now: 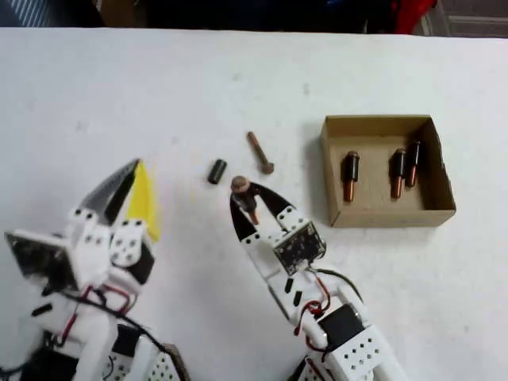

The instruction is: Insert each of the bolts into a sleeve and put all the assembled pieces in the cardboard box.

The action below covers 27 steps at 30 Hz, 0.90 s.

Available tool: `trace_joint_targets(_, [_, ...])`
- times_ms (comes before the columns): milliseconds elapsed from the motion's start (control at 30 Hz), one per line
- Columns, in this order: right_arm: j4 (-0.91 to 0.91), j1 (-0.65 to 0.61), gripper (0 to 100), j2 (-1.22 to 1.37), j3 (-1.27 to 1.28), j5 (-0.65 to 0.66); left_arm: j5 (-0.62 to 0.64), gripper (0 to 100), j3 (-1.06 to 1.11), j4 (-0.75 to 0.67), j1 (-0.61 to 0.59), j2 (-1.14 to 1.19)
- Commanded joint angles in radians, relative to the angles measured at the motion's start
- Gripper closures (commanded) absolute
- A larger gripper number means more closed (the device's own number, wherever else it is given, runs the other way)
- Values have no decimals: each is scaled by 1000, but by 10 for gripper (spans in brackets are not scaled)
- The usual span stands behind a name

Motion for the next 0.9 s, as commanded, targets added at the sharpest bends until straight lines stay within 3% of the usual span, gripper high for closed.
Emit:
trace_joint_targets(0, [24,30,981,-18,6,8,-11,977,-43,54,-71,-36])
trace_joint_targets(267, [93,197,982,-18,-57,8,-11,977,-41,138,-225,-61])
trace_joint_targets(867, [631,443,981,-5,-545,12,-98,977,259,170,-231,-147])
